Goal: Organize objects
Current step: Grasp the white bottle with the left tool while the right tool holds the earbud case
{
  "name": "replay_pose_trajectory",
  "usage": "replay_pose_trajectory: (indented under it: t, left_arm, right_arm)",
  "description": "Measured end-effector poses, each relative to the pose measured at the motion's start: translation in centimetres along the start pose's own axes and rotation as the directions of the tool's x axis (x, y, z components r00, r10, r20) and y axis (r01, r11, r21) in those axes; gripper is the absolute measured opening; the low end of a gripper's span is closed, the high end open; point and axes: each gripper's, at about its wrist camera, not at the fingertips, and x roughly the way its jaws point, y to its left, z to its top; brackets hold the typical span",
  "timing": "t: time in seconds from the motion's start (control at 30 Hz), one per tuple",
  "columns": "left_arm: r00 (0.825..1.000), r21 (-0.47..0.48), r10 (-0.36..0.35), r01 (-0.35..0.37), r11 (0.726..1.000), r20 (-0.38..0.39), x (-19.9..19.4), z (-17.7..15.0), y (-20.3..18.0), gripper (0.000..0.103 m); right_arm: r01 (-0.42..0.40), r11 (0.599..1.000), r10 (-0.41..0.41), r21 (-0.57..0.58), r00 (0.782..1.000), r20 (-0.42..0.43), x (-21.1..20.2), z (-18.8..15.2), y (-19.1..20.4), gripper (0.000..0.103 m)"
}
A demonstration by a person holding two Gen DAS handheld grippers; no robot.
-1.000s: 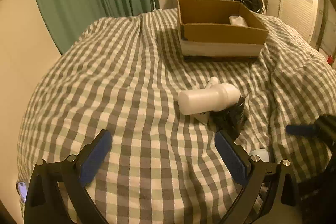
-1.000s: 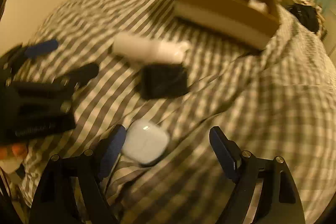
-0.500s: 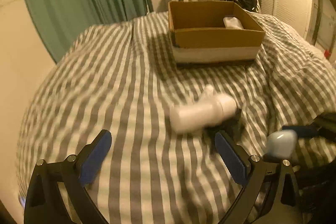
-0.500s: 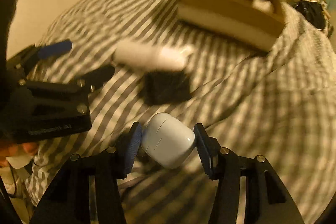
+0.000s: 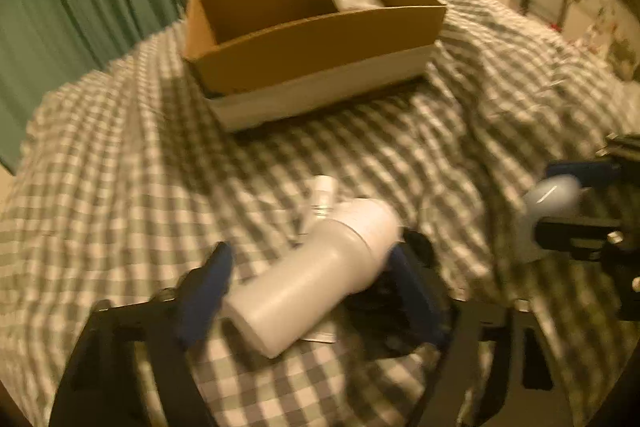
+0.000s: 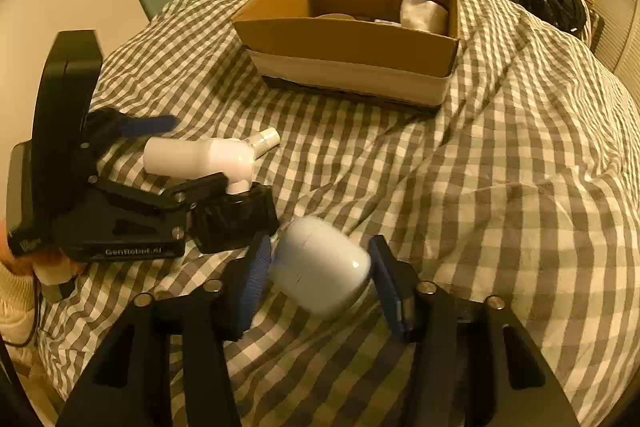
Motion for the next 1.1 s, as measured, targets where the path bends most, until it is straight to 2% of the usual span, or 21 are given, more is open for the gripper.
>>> replay_pose_trajectory:
  t: [0.13,0.23,0.37,0.4,0.43,0.6,0.7,0.87,1.0,1.1]
  left_arm:
    - [0.998,-0.019,-0.058,0.058,0.998,-0.030,0.2,0.0,0.3,0.078]
    - [0.997,-0.028,-0.072,0.071,0.997,-0.040,-0.2,-0.3,0.4,0.076]
    - [0.997,-0.048,-0.070,0.069,0.996,-0.026,-1.4,-0.9,0.6,0.062]
    - [0.997,-0.055,-0.074,0.073,0.996,-0.020,-1.7,-1.1,0.7,0.048]
    - [0.996,-0.062,-0.089,0.088,0.994,-0.012,-2.0,-1.3,0.8,0.044]
    - [0.996,-0.106,-0.072,0.076,0.991,0.044,-3.5,-1.4,1.4,0.037]
    - [0.995,-0.141,-0.066,0.076,0.987,0.074,-4.2,-1.4,2.2,0.036]
    - [0.992,-0.171,0.003,0.019,0.985,0.125,-5.9,-0.9,3.2,0.034]
    - [0.991,-0.176,0.024,-0.001,0.984,0.130,-6.0,-0.9,4.0,0.034]
    - [0.994,-0.166,0.020,-0.001,0.986,0.112,-5.2,-1.0,3.9,0.033]
  right_arm:
    - [-0.012,1.000,0.012,0.008,1.000,0.005,-0.1,0.1,-0.2,0.046]
    - [-0.006,1.000,0.006,0.005,1.000,0.000,0.1,-0.1,-0.2,0.042]
    - [0.005,1.000,-0.005,-0.004,1.000,-0.009,0.2,-0.2,-0.1,0.042]
    - [0.006,1.000,-0.006,-0.005,1.000,-0.008,0.2,-0.2,0.0,0.042]
    - [0.010,1.000,-0.010,-0.006,1.000,-0.010,0.3,-0.1,0.0,0.042]
    - [0.014,1.000,-0.014,-0.028,0.999,-0.029,1.0,0.3,0.5,0.042]
    - [0.015,0.999,-0.017,-0.048,0.999,-0.036,1.8,1.2,1.1,0.042]
    - [0.025,0.995,-0.029,-0.095,0.999,-0.041,3.5,3.1,2.3,0.042]
    - [0.013,0.992,-0.021,-0.123,0.998,-0.064,5.4,4.6,3.4,0.042]
    - [0.043,0.990,-0.055,-0.134,0.994,-0.092,7.2,5.3,3.8,0.042]
